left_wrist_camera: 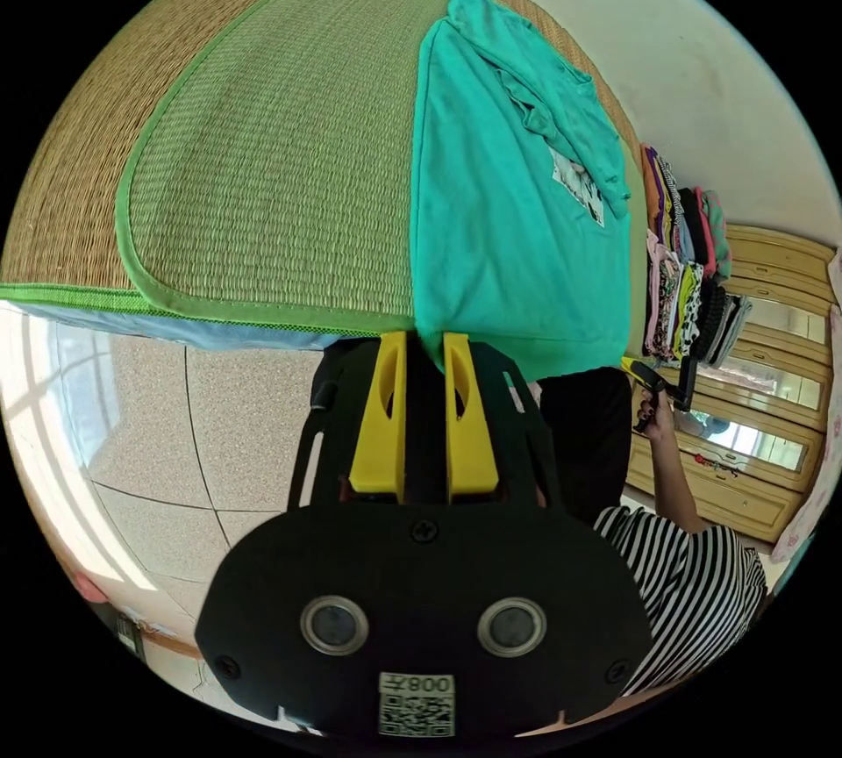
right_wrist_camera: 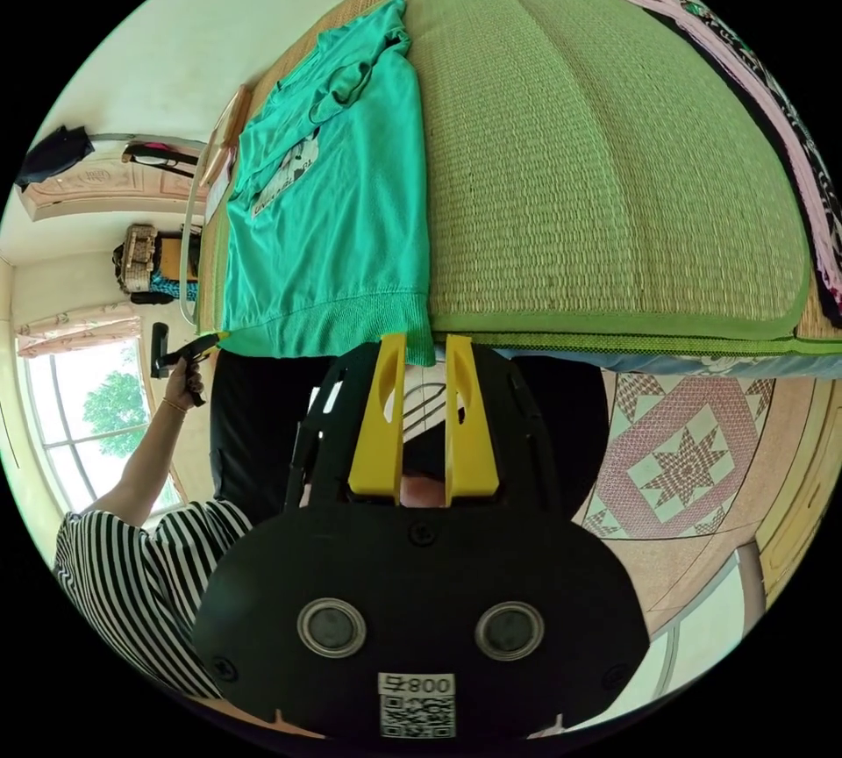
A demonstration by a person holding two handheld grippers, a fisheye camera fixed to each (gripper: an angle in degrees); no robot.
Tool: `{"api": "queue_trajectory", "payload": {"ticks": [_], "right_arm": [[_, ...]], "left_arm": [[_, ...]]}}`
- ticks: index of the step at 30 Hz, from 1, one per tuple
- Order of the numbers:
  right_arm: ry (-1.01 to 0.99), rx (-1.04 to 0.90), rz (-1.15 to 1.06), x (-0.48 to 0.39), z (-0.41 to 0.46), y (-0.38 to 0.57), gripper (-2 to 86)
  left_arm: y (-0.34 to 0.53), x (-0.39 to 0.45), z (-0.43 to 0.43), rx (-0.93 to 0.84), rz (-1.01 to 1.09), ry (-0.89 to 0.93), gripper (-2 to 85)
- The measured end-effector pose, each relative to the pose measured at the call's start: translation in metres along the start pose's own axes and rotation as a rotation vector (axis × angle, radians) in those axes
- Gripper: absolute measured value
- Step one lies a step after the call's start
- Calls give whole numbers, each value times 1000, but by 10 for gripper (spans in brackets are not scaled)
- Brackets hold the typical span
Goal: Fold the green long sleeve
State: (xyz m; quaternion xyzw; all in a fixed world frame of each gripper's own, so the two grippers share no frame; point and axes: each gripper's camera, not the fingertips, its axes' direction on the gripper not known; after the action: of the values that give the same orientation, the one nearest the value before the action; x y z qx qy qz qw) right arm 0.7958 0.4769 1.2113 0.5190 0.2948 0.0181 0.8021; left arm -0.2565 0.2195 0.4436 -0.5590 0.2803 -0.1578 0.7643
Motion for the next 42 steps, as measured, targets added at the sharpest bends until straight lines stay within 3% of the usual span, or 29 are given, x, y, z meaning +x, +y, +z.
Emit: {"api": "queue_trajectory", "payload": {"ticks": [8, 21, 35, 42], "right_arm": [[-85, -25, -7, 19, 11, 20, 10], [-264, 77, -151, 41, -48, 94, 3], [-438, 252, -317, 49, -118, 235, 2], [-456, 296, -337, 49, -135, 250, 2]], "left_arm": [[40, -25, 0, 11, 4, 63, 22], [138, -61, -36, 168, 98, 287, 13], [268, -91, -90, 345, 207, 475, 14], [282, -100, -104, 402, 194, 552, 14]]}}
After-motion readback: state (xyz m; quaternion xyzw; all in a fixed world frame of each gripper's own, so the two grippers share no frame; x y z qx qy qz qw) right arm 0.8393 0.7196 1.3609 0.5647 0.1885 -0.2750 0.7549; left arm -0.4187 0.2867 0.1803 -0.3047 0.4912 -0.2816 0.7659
